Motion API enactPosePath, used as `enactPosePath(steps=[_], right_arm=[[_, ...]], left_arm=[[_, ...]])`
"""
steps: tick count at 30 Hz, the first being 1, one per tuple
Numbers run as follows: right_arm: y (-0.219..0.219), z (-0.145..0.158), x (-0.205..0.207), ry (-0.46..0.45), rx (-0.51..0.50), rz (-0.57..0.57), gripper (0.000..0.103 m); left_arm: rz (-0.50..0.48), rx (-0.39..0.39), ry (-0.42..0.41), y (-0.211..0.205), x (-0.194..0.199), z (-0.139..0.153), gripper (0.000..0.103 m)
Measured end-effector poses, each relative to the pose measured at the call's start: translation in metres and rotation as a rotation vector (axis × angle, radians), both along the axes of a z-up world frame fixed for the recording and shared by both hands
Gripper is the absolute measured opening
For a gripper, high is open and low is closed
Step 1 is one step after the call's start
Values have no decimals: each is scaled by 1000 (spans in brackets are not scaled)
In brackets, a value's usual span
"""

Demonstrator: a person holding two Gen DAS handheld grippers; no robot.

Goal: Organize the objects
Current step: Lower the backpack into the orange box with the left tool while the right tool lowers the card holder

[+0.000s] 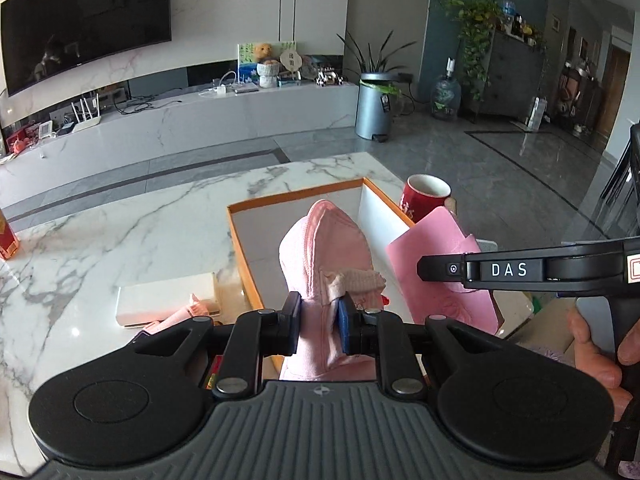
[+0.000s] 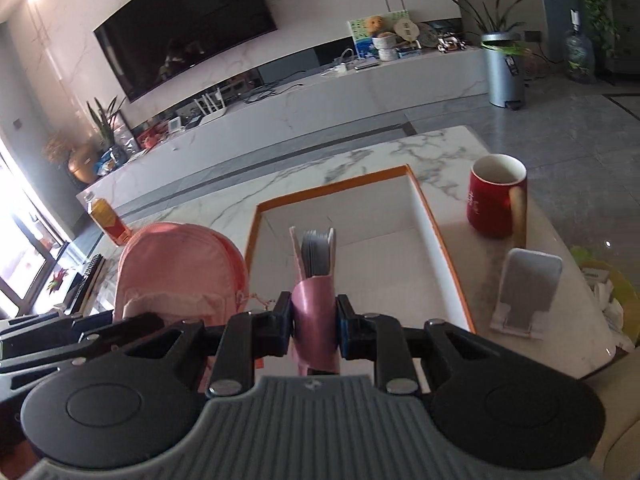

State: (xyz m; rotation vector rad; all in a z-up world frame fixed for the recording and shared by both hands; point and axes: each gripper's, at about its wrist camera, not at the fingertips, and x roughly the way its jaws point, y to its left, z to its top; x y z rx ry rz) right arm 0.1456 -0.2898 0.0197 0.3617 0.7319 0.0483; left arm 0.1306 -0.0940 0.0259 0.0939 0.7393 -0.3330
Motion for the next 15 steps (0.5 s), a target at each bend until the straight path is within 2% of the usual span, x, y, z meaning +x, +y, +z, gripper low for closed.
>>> enactPosePath(steps=[3,7,15], right_arm=[[-8,-16,13,30,0,-17,23],[-13,-40,34,82,4,-19,23],[-8,-73,48,172,43,38,23]], left_arm=[[-19,49,40,-15,6,-15,22],[-44,158,78,-33,11,-33,22],[-97,305,140,-61,16,-64,24]])
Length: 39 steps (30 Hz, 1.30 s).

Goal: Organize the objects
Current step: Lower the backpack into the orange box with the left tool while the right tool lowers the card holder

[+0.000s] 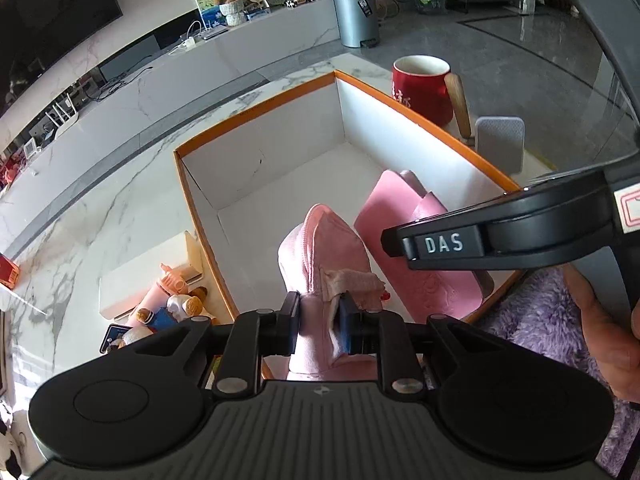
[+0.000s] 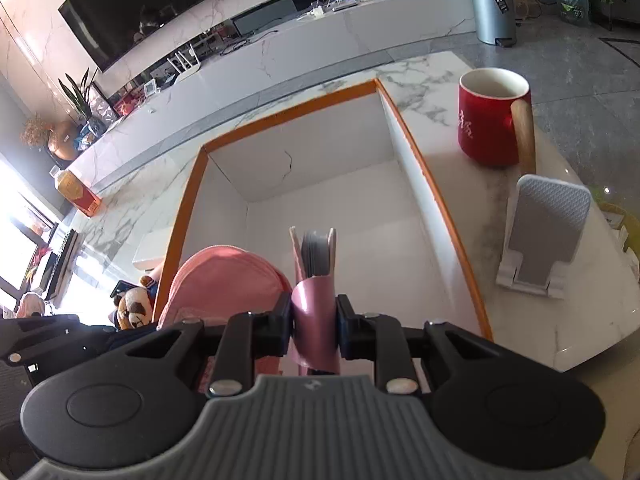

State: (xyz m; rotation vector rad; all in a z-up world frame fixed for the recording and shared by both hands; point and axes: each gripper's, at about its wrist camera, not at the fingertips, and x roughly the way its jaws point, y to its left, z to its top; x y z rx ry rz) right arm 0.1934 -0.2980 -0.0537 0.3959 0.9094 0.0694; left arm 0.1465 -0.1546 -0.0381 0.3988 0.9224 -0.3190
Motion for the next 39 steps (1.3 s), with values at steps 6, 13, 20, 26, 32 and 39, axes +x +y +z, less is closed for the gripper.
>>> enactPosePath(steps=[6,13,20,26,32,39], right_arm=[[11,-13,7,52,-7,50,23],[18,-26,13,95,3,90,23],[19,-32,16,125,-5,74,24],[25,-31,23,119,-47,58,24],[43,-32,35,124,-74,93,24],[56,-42,38,173,-39,144,24]], left_arm=[[-22,62,23,-9,3,-9,30],[-10,-55,111,11,7,-15,45],[3,-247,75,51,-3,5,56],[68,-345,27,81,-9,17,58],[124,-410,89,98,0,5,58],[146,-403,150,98,8,-14,58]])
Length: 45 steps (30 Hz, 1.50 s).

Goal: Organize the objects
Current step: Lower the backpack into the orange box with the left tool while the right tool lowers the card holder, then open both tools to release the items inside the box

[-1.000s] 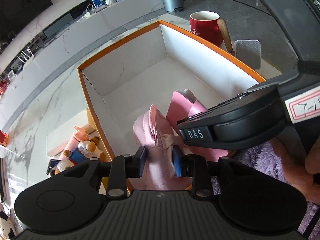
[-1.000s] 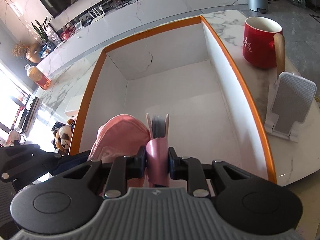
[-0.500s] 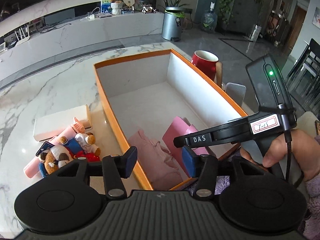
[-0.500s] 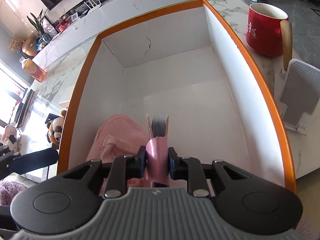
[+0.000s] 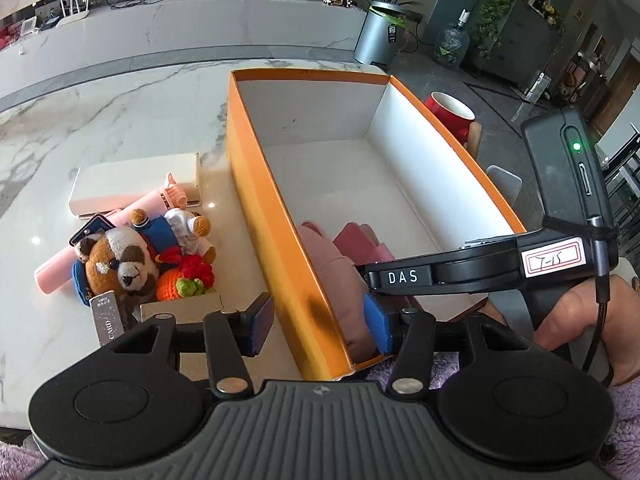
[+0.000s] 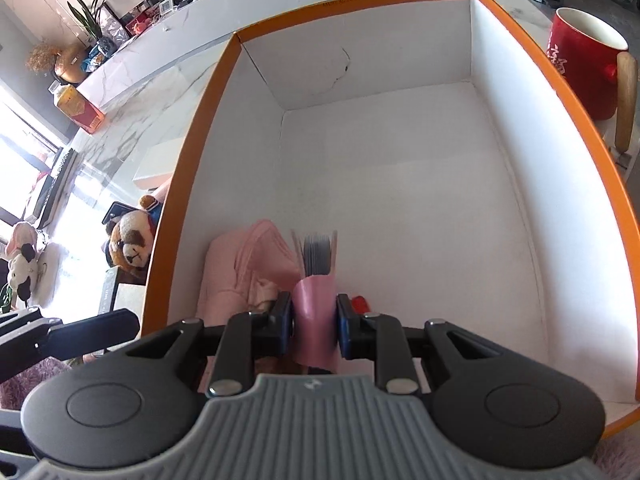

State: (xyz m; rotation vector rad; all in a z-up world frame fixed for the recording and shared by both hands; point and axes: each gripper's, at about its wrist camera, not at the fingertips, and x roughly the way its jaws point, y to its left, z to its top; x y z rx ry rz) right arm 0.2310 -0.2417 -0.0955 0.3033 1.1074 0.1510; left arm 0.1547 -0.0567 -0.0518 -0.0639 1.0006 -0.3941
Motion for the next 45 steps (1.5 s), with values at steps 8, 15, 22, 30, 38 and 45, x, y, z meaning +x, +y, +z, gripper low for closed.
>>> enactPosePath(steps=[8,15,22,30,38,45], right_arm=[[-9,-3,-2,24,71,-33,29],[-25,9,-16,8,166,-84,33],[-11,12,-21,-10,212,-88,21],[0,10,-21,-29,200,-60,21],[-1,11,-26,-57,167,-66,24],[3,11,-25,-65,132,-58,33]], left_arm=[[-20,5,32,-1,1,-9,54],[-37,-1,46,-4,3,-10,43],[-31,54,14,1,4,-8,19],[-29,47,13,7,-1,-6,19],[-14,9,15,11,-1,-5,27],[-7,-5,-3,14,-2,0,34]])
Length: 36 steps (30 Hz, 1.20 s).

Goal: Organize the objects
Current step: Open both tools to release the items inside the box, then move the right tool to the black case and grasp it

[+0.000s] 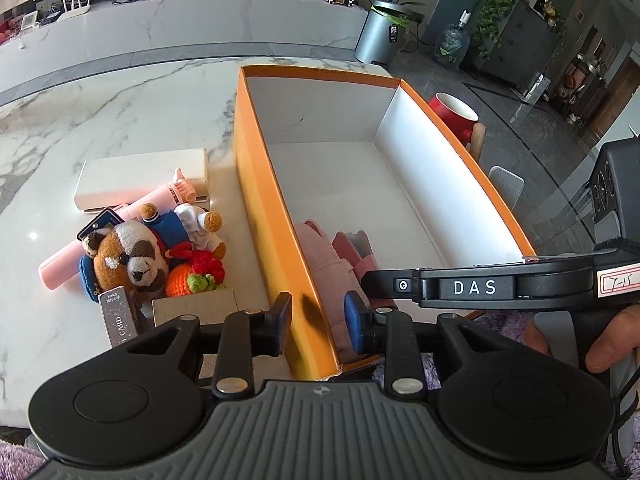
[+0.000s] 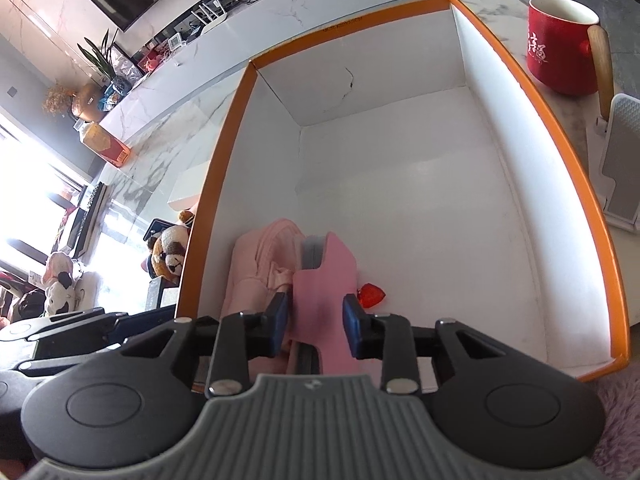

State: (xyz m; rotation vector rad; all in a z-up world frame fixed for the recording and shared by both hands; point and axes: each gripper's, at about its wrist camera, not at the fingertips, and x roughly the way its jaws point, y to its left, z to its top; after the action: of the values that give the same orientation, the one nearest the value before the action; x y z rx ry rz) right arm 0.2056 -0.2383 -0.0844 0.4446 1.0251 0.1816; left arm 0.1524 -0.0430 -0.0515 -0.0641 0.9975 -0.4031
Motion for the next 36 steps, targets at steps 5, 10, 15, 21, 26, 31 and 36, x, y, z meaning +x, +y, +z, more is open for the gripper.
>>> enactPosePath(steps=[5,10,15,21,26,31,36], right_arm=[[-2,3,-2,-8,5,-4,37],[-2,7,-6,-24,1,-2,38],[-1,18,-12,-63,-6,-1,39],[12,48,-37,-188,3,68,39],[32,63,-63,-256,21,164,39],[61,53,-83,-232,17,294,41],[93,7,-81,-124,-49,354,44]], left_arm=[[5,-7,-20,3,-2,6,36],[7,-24,-43,10,-7,15,37],[7,-31,-72,20,-18,27,44],[12,16,-78,45,-37,36,49],[32,64,-38,66,-56,26,51],[45,72,22,78,-69,6,51],[40,90,78,81,-68,-21,51]])
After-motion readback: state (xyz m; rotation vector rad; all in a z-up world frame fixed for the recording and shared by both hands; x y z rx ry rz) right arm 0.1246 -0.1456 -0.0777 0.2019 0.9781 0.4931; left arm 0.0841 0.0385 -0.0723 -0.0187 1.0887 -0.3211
